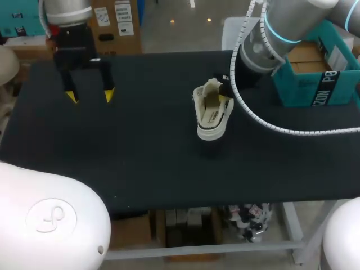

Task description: Open the shoe tongue, take the insole out of the shoe, put the insole back into the shoe, and pack the shoe into the shoebox

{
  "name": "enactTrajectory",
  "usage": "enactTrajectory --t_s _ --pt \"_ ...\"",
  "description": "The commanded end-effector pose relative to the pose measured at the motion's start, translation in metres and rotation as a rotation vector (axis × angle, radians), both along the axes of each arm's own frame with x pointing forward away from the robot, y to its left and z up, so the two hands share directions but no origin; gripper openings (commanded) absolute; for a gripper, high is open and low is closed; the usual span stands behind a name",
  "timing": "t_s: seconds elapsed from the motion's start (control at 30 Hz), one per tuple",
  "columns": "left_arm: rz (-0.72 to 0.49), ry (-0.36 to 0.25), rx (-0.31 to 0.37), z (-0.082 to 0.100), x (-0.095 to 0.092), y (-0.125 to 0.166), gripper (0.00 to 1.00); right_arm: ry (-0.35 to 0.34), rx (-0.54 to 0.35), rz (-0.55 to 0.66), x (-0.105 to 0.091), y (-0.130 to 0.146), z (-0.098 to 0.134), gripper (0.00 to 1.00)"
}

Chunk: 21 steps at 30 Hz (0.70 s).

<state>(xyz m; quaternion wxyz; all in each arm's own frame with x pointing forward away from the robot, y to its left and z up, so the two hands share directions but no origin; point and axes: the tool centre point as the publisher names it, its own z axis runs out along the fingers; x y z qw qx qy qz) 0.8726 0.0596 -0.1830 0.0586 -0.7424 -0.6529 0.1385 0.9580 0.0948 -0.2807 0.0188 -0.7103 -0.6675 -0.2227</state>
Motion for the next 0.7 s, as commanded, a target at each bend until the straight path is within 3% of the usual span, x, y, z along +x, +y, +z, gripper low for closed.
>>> enactTrajectory --t_s 0.03,0.2,0.37,0.7 --pt "-0.001 0.002 0.002 0.001 0.001 0.000 1.00 -0.085 -0.019 0.048 0.006 -0.001 0.010 0.00" --pt "-0.027 -0.015 0.013 0.001 0.017 0.015 1.00 -0.213 -0.115 0.080 0.011 -0.002 0.030 0.00" --pt "-0.081 -0.024 0.030 0.001 0.029 0.031 1.00 -0.307 -0.144 0.117 0.023 -0.014 0.044 0.00" --pt "-0.104 -0.041 0.076 0.011 0.052 0.049 1.00 -0.404 -0.169 0.073 0.052 -0.041 0.056 0.00"
